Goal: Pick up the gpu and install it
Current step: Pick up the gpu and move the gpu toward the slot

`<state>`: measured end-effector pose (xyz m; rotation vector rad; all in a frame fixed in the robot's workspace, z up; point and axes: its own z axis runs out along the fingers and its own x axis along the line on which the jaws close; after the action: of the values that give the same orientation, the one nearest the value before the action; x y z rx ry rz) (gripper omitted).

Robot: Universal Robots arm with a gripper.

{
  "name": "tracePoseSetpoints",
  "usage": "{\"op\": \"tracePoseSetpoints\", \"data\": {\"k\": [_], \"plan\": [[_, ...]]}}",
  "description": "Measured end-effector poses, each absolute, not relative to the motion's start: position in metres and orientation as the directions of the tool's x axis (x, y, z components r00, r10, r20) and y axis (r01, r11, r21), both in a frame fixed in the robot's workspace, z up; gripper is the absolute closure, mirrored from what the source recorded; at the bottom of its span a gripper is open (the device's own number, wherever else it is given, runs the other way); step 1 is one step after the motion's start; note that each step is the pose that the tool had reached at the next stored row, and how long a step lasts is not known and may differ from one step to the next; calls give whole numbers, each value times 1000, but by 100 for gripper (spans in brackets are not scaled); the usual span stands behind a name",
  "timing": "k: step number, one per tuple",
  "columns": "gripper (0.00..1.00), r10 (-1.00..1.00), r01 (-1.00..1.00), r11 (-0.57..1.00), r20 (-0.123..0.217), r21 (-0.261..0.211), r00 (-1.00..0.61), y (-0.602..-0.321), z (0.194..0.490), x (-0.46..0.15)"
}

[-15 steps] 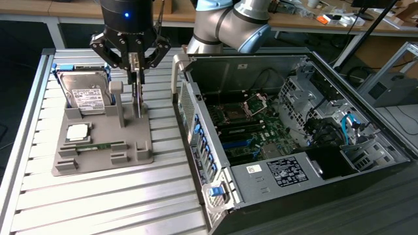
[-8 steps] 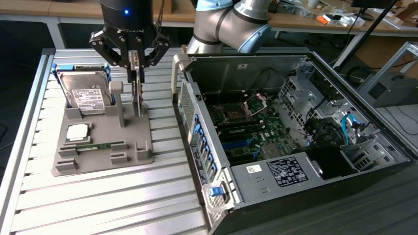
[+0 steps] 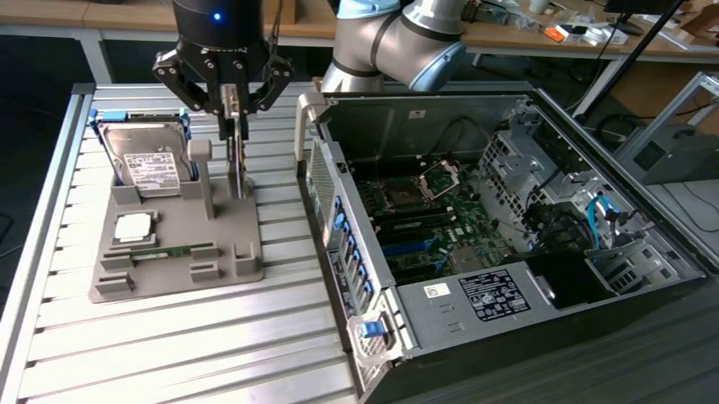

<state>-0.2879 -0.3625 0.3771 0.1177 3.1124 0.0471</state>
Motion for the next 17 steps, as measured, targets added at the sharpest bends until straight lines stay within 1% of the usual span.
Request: {"op": "tracePoseSetpoints", "data": {"k": [17], "plan": [[73, 76, 75, 997, -26, 31, -997, -362, 386, -288]]}}
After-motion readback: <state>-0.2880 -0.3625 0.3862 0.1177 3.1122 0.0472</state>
